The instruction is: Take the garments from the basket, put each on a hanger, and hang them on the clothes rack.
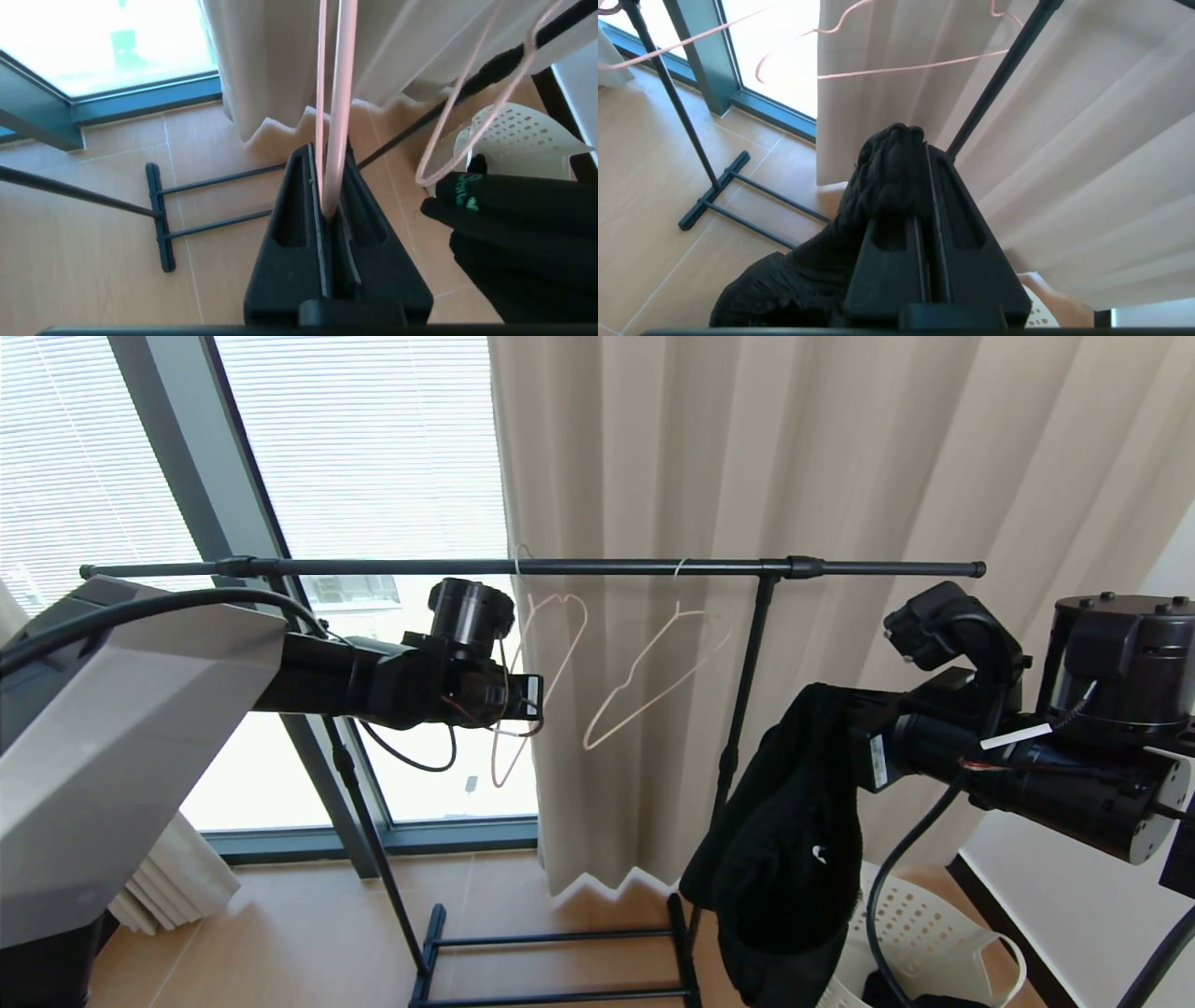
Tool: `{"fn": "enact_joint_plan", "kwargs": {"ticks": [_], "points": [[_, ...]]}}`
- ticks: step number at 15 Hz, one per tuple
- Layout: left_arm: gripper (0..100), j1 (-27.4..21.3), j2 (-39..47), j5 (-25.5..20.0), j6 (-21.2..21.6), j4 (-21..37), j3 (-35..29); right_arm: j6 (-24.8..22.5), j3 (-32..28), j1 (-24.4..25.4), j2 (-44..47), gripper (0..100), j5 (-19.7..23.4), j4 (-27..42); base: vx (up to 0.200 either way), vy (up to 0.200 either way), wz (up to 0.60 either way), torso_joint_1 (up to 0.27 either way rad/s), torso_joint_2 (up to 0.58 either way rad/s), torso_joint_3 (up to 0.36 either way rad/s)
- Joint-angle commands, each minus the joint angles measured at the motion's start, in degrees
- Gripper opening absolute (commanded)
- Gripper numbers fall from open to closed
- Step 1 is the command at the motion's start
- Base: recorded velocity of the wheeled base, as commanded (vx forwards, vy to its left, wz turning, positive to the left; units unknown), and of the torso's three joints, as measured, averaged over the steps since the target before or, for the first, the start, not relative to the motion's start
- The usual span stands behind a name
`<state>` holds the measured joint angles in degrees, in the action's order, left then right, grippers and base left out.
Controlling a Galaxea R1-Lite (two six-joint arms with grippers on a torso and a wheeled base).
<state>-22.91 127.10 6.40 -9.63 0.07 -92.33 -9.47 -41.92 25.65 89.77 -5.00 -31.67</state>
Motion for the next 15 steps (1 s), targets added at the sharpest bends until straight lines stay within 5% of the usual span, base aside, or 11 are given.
{"fn": "enact_joint_plan", "kwargs": {"ticks": [1, 6, 11, 15], "points": [[0, -1.18, -6.95, -0.07, 0.05, -4.29, 9.63, -0.20, 0.00, 0.02, -0.04, 0, -0.01, -0.06, 0.000, 0.000, 0.00, 0.000, 0.00, 0.000], [0, -1.26, -16.18, -0.25, 2.69, -18.09, 30.46, -0.20, -0.09, 0.02, 0.23, 0, -0.01, -0.06, 0.000, 0.000, 0.00, 0.000, 0.00, 0.000], [0, -1.26, -23.48, -0.69, 4.18, -21.78, 39.86, -0.37, 0.44, 0.02, 0.49, 0, -0.01, -0.15, 0.000, 0.000, 0.00, 0.000, 0.00, 0.000], [0, -1.26, -28.40, -5.70, 5.50, -34.61, 53.40, -0.37, 0.53, 0.02, 0.40, 0, -0.10, -0.15, 0.000, 0.000, 0.00, 0.000, 0.00, 0.000]]}}
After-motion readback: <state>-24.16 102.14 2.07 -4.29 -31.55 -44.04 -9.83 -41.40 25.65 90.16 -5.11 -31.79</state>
